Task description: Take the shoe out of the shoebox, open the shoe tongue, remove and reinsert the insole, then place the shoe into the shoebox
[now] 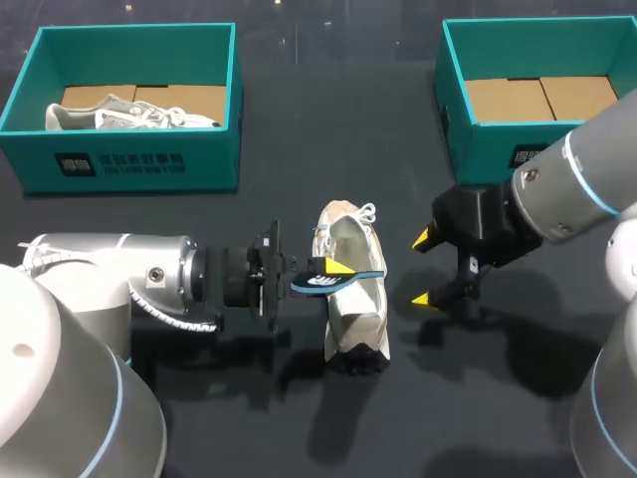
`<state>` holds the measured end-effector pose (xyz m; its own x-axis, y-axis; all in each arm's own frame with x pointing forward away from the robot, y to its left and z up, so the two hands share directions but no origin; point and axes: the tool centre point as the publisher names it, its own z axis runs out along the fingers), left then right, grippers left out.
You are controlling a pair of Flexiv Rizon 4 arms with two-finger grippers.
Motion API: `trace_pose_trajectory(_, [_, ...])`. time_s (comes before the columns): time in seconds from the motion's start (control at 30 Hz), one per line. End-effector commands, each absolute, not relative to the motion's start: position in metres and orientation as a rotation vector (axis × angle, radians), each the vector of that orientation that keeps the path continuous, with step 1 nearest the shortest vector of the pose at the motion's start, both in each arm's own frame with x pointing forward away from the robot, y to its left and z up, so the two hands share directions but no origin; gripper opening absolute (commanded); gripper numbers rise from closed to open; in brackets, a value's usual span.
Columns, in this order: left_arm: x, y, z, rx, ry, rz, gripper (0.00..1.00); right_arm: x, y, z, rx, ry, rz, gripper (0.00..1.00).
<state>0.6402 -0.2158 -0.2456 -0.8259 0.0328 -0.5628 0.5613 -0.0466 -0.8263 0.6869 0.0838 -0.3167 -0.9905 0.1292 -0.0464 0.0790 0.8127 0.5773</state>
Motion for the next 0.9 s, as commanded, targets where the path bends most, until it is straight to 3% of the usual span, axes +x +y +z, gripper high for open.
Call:
trace_pose_trajectory(0.03, [0.636, -0.216, -0.246, 0.617, 1.857, -1.921, 0.00, 0.671, 0.091, -0.317, 0.200, 2.839, 0.852, 1.00])
trace_pose_trajectory(0.9, [0.638, -0.214, -0.256, 0.628, 1.854, -1.916, 0.00, 0.663, 0.110, -0.335, 0.144, 2.942, 0.743, 1.00])
